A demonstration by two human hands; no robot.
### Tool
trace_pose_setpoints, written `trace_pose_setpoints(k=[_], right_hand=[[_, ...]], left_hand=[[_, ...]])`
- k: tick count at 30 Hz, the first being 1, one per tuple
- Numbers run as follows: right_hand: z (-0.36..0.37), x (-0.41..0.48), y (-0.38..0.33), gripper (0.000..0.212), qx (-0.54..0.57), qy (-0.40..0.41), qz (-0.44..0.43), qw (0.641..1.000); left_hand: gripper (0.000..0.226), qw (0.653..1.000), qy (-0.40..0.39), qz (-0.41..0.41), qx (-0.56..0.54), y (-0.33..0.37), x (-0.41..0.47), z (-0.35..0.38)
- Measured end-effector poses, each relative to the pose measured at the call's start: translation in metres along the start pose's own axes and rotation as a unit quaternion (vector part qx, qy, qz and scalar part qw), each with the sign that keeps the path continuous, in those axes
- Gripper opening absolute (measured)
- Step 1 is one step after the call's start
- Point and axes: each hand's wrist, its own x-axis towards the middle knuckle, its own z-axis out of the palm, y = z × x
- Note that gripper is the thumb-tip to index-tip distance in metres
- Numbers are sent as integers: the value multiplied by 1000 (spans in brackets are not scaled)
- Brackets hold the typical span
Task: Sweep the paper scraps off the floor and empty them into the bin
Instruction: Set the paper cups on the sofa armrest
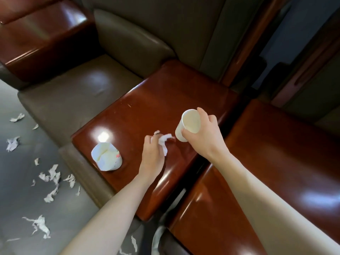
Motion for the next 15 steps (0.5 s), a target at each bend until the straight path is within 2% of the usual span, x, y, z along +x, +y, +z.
trace_pose_setpoints(k=[2,6,7,9,10,12,15], right_hand=[[1,-1,-8,81,10,-8,5,1000],[5,-7,-29,81,25,-24,9,999],[7,-9,-35,81,25,-31,7,999],[12,-11,-47,81,27,-43,0,999],[16,-12,-52,81,27,-49,-4,998],[25,-14,-61,80,27,-57,-13,998],[44,-14,-67,79,29,-66,-22,997]], left_hand=[[27,993,83,-71,-45,14,2,-21],[36,970,200,-108,-90,35,0,-78],[32,962,232,-109,-90,37,-2,-93],[9,943,290,-119,-114,30,-8,-119],[13,934,309,-133,-123,22,-11,-130],[32,935,310,-138,-105,4,-18,-144],[37,956,256,-123,-73,-22,-20,-142]])
